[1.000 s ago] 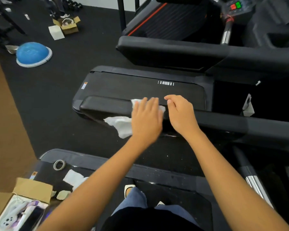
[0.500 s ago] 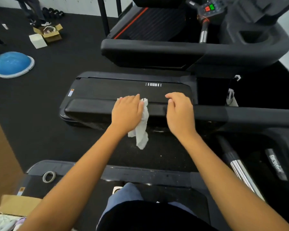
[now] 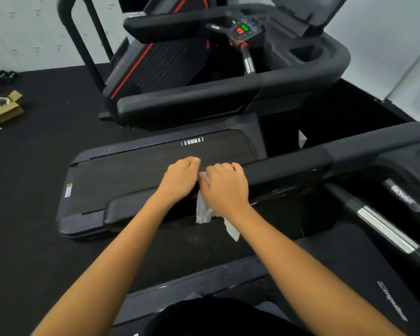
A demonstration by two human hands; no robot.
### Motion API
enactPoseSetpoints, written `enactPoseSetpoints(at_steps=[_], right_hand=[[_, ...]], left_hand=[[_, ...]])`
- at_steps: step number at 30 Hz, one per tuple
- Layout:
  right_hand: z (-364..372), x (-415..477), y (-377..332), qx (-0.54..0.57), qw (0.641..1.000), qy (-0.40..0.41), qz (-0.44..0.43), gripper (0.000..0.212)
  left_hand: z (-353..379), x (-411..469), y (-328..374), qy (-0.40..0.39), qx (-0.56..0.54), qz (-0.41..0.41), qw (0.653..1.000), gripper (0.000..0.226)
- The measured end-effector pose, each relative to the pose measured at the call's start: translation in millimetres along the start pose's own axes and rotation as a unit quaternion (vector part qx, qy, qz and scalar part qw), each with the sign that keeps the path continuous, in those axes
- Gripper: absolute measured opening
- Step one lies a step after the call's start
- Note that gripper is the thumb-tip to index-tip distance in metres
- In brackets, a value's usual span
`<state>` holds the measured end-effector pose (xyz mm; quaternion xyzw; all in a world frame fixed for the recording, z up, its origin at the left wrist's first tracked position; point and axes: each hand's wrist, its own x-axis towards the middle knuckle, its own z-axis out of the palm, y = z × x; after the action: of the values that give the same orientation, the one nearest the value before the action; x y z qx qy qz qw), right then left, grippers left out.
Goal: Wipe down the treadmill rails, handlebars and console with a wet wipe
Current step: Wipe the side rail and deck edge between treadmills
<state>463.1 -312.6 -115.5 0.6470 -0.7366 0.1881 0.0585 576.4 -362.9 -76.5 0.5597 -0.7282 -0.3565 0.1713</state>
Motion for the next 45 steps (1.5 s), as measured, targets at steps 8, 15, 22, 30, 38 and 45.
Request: enactPoseSetpoints(at_steps=[8,15,22,30,38,45], right_hand=[[2,-18,75,0.0,0.968,0.101,0.231,0.044],[32,-58,-28,0.075,0.966,0.098,0.226,0.063],[12,-22,51,0.23,0.866,0.2,0.398,0.062],[3,-5,86,0.411,0.696,0.294,0.511,0.062],[-22,22,104,0.477,0.561,0.264,0.623,0.066],[-3,-3,60,0.384,0.746,0.231,0.493,0.066]], left_hand=[[36,-1,31,-0.078,0.195,0.125,0.97,0.048],[30,17,34,-0.094,0.109,0.061,0.988,0.031],[45,19,50,-0.114,0.131,0.079,0.982,0.041],[71,23,80,-0.118,0.151,0.077,0.978,0.037],[86,30,90,-0.101,0.161,0.08,0.978,0.037],[102,42,105,-0.132,0.141,0.117,0.974,0.04]])
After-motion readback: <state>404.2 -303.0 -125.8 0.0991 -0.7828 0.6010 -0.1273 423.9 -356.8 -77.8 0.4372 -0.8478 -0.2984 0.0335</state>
